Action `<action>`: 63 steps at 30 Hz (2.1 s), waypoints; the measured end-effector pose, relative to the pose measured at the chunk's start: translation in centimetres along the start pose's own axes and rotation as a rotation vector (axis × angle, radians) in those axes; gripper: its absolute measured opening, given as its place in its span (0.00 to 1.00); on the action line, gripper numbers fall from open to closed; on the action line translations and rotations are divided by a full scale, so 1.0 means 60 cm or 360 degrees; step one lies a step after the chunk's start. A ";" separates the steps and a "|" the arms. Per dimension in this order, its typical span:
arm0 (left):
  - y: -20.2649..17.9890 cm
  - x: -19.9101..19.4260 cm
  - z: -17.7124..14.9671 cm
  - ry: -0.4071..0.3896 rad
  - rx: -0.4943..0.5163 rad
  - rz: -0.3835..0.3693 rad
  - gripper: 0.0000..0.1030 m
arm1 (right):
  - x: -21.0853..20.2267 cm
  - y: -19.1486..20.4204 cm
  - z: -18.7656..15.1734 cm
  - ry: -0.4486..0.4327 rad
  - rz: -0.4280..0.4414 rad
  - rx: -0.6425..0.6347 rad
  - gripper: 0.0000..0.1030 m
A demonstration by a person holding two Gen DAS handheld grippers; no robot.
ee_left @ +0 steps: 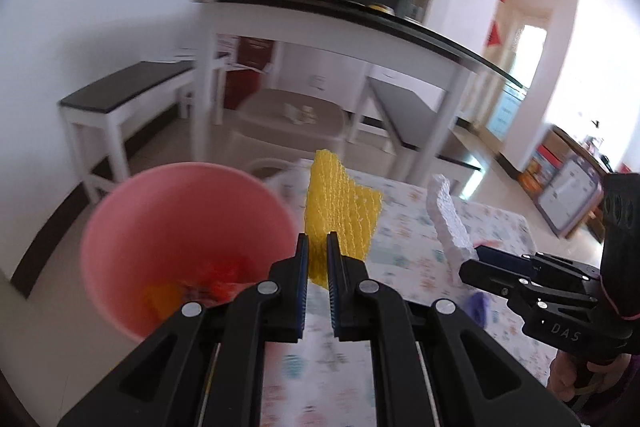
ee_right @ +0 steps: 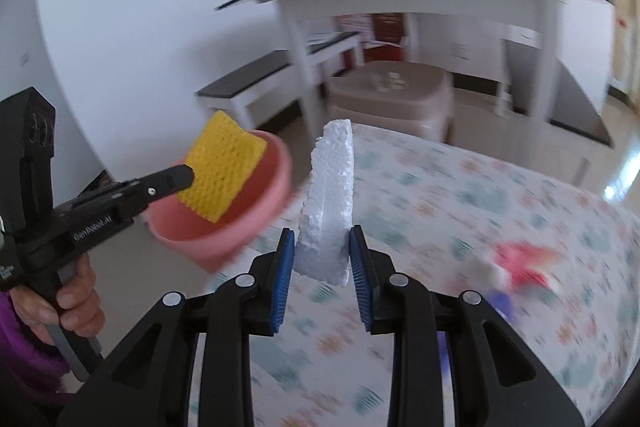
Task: Collect trash
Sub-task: 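Carry the foam net and foam strip over the pink bucket and open both grippers, then move both tools back over the purple glove and cup on the table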
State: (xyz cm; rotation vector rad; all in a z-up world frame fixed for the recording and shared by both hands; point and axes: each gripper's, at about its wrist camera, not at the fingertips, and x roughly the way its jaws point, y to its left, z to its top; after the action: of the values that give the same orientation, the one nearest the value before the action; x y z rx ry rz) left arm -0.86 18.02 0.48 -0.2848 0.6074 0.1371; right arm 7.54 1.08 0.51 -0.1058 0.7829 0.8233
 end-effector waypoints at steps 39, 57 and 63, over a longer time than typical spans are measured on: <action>0.159 0.034 -0.047 0.0153 -0.0217 0.0361 0.18 | 0.231 0.140 0.049 0.0329 0.0296 -0.0007 0.29; 0.119 0.003 -0.041 0.0066 -0.0145 0.0221 0.20 | 0.160 0.136 0.032 0.0190 0.0217 -0.0083 0.37; 0.072 -0.001 -0.033 0.0044 -0.0049 0.0134 0.20 | 0.101 0.101 0.005 0.0162 0.0072 -0.0104 0.37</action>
State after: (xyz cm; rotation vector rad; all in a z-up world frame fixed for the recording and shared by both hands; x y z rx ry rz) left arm -2.87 21.53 -1.98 -0.2914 0.6454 0.2241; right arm 6.05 9.15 -2.06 -0.1896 0.8569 0.8921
